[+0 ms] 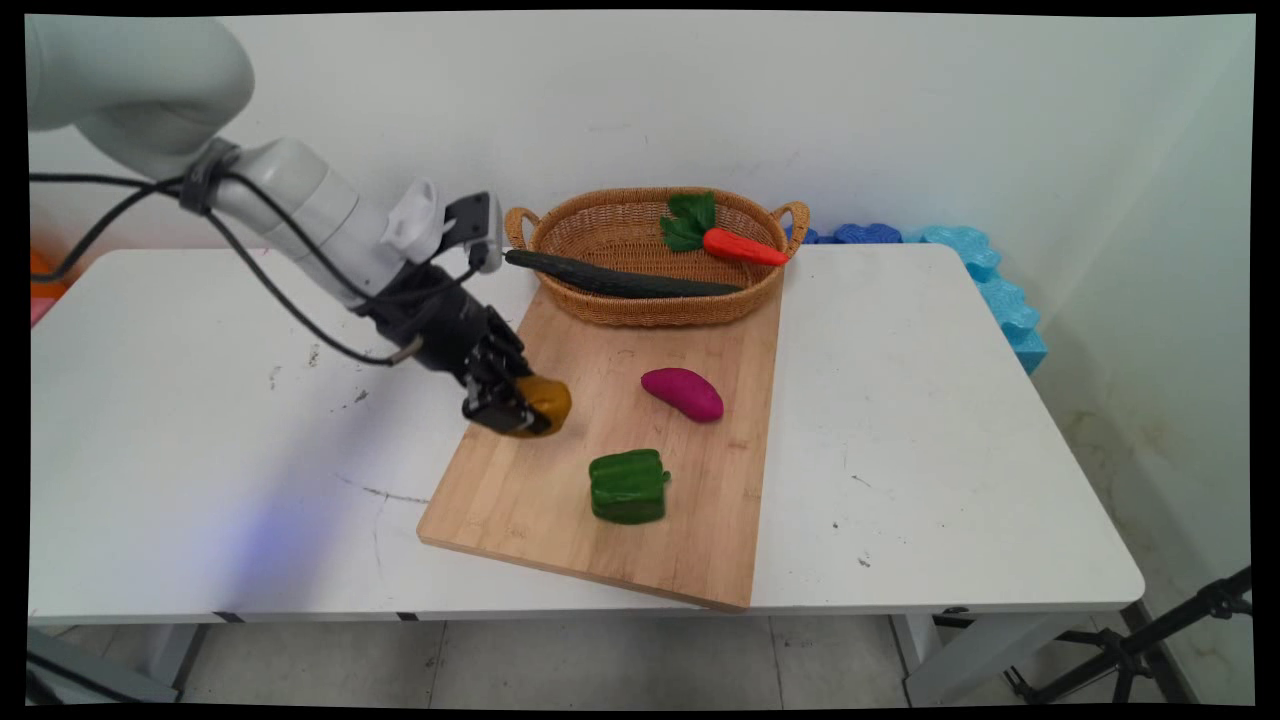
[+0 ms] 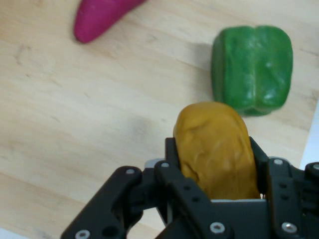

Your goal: Place the picked object on the cutting board

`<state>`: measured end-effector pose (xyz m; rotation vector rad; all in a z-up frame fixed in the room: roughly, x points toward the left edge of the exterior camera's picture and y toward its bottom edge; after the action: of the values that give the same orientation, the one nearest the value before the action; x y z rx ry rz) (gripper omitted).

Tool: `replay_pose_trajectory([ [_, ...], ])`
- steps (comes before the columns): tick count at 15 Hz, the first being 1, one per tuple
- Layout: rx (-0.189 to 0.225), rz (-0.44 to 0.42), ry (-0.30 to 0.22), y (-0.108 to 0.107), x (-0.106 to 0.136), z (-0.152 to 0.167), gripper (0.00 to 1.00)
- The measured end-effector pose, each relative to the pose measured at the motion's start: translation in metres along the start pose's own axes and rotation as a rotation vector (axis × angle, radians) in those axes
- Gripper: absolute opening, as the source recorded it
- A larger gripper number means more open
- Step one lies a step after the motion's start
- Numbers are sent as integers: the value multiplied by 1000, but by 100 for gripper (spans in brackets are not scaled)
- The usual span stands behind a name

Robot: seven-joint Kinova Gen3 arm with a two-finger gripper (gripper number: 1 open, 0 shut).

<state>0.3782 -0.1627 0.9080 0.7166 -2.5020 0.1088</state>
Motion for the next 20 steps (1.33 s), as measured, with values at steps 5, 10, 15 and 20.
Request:
replay_pose_trajectory([
  [5, 0, 13, -15, 6, -16, 18, 0],
  [10, -2, 7, -28, 10, -32, 37, 0],
  [15, -11, 4, -32, 13, -42, 53, 0],
  [20, -18, 9, -32, 15, -49, 64, 0],
])
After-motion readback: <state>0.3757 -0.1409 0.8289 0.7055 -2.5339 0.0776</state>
